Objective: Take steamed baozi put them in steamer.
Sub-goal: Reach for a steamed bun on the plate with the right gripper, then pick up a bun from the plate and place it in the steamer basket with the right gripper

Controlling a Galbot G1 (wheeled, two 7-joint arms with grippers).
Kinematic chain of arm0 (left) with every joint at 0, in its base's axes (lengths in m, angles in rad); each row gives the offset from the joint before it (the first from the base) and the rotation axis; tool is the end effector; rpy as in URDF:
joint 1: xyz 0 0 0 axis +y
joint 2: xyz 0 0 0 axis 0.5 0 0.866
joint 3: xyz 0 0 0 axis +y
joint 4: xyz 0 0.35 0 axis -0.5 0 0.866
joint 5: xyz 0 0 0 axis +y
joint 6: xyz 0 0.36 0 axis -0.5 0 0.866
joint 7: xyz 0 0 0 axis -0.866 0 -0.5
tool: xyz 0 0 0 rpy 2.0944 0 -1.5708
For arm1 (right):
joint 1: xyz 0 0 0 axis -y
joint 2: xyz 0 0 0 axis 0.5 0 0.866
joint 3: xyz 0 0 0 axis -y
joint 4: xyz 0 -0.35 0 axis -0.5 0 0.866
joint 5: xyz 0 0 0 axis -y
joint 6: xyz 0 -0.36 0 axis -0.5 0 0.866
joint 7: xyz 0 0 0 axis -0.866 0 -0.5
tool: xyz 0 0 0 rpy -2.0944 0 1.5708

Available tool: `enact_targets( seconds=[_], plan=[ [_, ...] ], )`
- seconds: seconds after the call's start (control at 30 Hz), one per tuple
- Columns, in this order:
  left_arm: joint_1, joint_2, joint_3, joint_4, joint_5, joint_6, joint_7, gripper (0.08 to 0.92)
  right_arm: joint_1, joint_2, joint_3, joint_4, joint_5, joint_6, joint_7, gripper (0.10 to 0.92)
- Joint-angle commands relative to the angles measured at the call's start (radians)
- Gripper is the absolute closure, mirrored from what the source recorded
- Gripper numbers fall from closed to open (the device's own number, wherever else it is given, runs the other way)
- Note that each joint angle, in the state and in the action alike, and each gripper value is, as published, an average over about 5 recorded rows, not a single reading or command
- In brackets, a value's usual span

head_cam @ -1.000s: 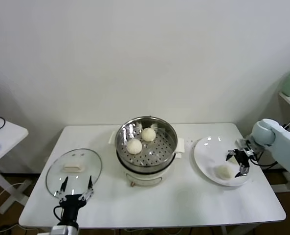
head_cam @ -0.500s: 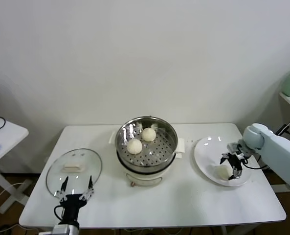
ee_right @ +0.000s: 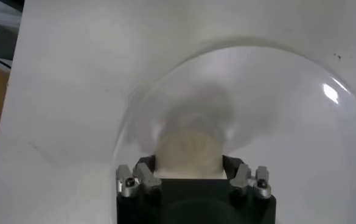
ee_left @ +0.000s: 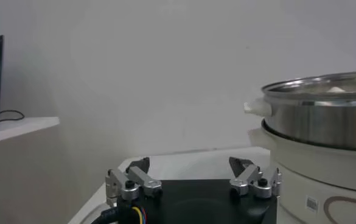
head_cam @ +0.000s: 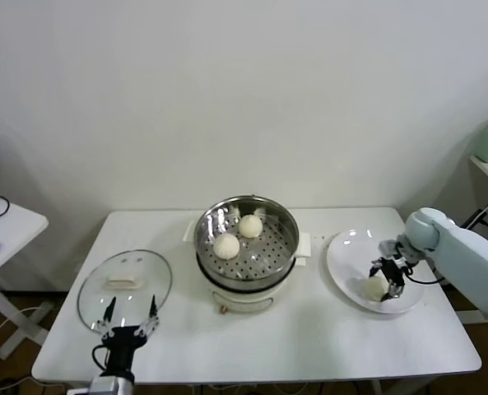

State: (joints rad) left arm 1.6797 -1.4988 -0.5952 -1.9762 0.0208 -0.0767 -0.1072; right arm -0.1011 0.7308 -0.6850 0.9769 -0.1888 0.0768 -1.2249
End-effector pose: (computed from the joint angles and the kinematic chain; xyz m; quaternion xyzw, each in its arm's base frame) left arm 0.1445 0.0386 -0.3610 0.0631 -0.9935 -0.0636 0.0706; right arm 0.5289 -0.2244 -0.2510 0.5571 -0.4919 0.5138 0.4285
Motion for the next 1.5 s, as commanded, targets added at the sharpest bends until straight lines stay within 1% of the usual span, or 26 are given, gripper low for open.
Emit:
enact_targets(
  seconds=[0.03,0.2,0.33,0.4,0.6,0.7,0.8,0.87,0.97,1.07,1.23,1.5],
  plan=[
    [-0.004,0.002,0.003,0.001,0.003,0.002,0.0,0.177,0.0,0.002,0.002,-0.004,-0.002,0.001,-0.001,0.319],
    [-0.003,0.003,0.002,0.0,0.002,0.002,0.0,0.177,0.041,-0.009,-0.008,0.013,0.015,0.009,-0.007,0.321],
    [-0.005,0.006,0.003,-0.004,0.002,0.006,0.001,0.177,0.163,-0.022,-0.078,0.07,0.049,0.036,-0.028,0.321],
    [-0.008,0.007,0.006,-0.007,0.003,0.01,0.001,0.177,0.268,-0.03,-0.144,0.125,0.059,0.069,-0.04,0.319],
    [-0.015,0.026,0.014,-0.024,0.006,0.027,0.001,0.177,0.644,-0.042,-0.409,0.353,0.062,0.21,-0.078,0.311],
    [-0.023,0.029,0.019,-0.027,0.008,0.034,0.0,0.177,0.771,-0.016,-0.464,0.447,0.041,0.27,-0.083,0.306],
    [-0.028,0.029,0.026,-0.027,0.012,0.038,-0.002,0.177,0.837,0.022,-0.473,0.533,-0.017,0.328,-0.083,0.304],
    [-0.028,0.028,0.03,-0.028,0.014,0.039,-0.002,0.177,0.842,0.054,-0.448,0.587,-0.093,0.384,-0.077,0.304],
    [-0.026,0.027,0.035,-0.033,0.015,0.042,-0.003,0.177,0.803,0.111,-0.385,0.659,-0.245,0.466,-0.063,0.304],
    [-0.025,0.029,0.042,-0.039,0.013,0.05,-0.006,0.177,0.75,0.165,-0.355,0.703,-0.332,0.491,-0.053,0.303],
    [-0.026,0.042,0.047,-0.043,0.012,0.059,-0.007,0.177,0.677,0.253,-0.373,0.715,-0.348,0.486,-0.047,0.297],
    [-0.013,0.054,0.038,-0.034,0.002,0.058,-0.004,0.177,0.582,0.38,-0.405,0.638,-0.329,0.488,-0.05,0.28]
  ],
)
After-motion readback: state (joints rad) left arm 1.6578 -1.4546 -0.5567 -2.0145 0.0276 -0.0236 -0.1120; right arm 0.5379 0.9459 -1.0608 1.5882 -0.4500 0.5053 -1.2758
